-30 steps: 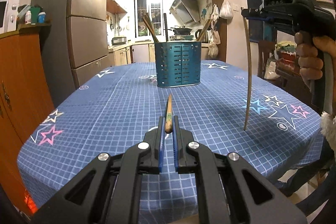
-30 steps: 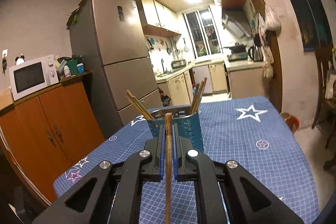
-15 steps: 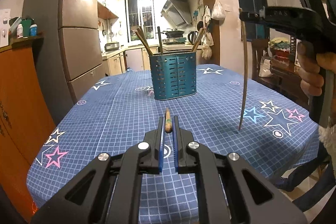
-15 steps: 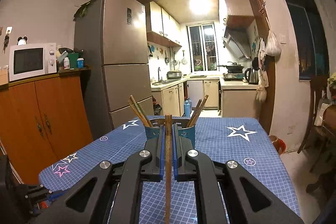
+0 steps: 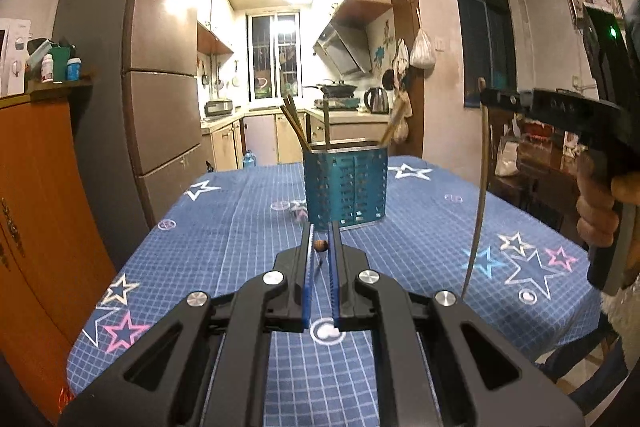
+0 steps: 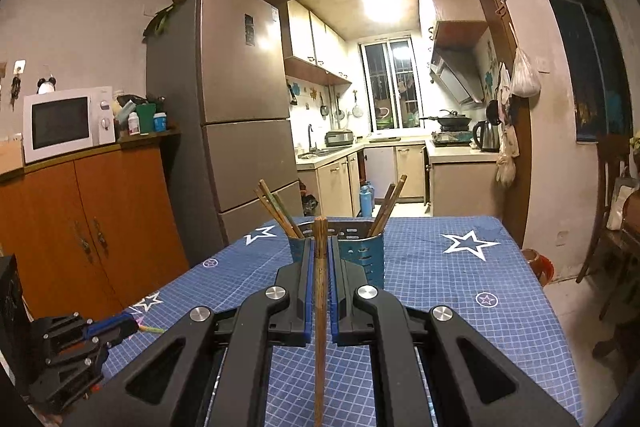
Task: Organize utensils
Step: 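Lift the chopstick upright with the left tool while the right tool carries its chopstick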
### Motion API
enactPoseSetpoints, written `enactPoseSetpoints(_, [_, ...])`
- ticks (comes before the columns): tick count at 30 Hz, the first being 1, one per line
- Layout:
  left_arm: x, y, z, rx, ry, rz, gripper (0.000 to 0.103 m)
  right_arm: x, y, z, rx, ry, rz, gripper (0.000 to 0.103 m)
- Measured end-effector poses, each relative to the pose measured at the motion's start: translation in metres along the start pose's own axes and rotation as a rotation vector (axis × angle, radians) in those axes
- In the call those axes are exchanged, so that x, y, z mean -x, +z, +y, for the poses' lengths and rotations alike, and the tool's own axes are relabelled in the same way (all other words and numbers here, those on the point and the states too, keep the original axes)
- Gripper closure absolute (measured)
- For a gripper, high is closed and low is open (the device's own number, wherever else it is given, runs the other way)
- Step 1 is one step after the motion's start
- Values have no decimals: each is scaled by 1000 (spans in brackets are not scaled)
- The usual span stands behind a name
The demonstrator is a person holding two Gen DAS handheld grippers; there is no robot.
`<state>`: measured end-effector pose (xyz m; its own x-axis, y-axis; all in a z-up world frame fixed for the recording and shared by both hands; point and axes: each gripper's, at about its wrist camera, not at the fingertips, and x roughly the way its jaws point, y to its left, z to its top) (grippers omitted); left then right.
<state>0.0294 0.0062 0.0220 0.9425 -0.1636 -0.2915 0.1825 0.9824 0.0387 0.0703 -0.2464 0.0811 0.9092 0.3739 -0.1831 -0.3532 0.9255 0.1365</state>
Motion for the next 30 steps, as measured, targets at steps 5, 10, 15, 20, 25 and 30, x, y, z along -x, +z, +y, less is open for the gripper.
enactPoseSetpoints(5, [-1,23,7,33,-46,0,98,2,7,2,7,1,-7,96])
enactPoseSetpoints(10, [-7,44,11,71,-105,37,98,3,11,8,9,9,-13,96])
enactPoseSetpoints(15, [-11,59,11,95,-136,68,98,0,15,15,12,24,-12,96])
enactPoseSetpoints(20, [-8,72,5,60,-132,64,98,1,22,22,26,31,-22,96])
enactPoseSetpoints(25, [-8,88,3,55,-149,58,98,0,28,25,30,35,-28,96])
enactPoseSetpoints(30, [-11,97,-1,51,-159,63,98,-4,30,26,21,49,-26,96])
